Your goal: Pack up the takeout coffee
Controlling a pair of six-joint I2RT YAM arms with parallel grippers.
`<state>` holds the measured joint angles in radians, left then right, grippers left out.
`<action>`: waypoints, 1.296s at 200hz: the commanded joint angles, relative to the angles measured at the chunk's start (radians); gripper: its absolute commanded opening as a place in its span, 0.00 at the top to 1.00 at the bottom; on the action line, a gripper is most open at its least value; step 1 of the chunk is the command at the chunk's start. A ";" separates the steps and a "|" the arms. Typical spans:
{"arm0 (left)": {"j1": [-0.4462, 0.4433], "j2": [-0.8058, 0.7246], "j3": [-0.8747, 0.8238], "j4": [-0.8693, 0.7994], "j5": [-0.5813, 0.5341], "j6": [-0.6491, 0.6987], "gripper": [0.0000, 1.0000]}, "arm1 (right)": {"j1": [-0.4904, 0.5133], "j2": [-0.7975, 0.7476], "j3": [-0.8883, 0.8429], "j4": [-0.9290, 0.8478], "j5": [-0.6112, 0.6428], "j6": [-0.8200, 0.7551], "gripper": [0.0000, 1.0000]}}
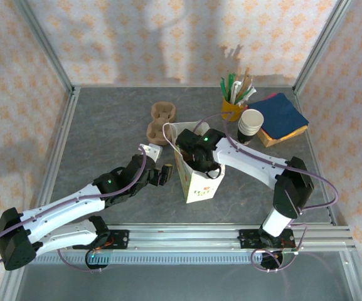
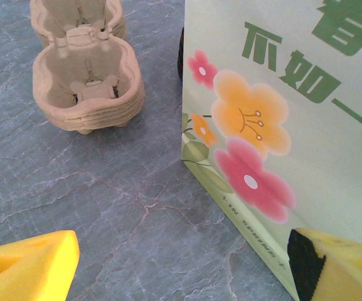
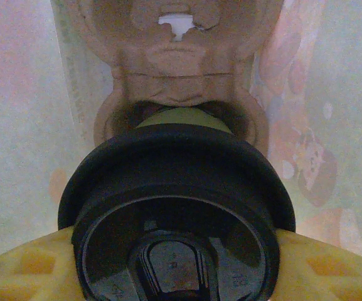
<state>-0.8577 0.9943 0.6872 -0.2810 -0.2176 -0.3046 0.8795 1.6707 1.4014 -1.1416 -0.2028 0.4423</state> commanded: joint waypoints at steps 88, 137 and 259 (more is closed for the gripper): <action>-0.006 -0.014 0.008 -0.018 -0.019 0.003 0.11 | -0.004 0.113 -0.104 0.075 -0.058 -0.017 0.47; -0.005 -0.016 0.004 -0.017 -0.020 0.001 0.11 | -0.005 0.087 -0.037 0.031 -0.028 -0.011 0.43; -0.007 -0.019 0.000 -0.010 -0.019 0.002 0.11 | -0.001 0.025 0.092 -0.059 0.026 0.010 0.18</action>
<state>-0.8577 0.9943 0.6872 -0.2810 -0.2176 -0.3046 0.8780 1.6920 1.4574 -1.1728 -0.2062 0.4519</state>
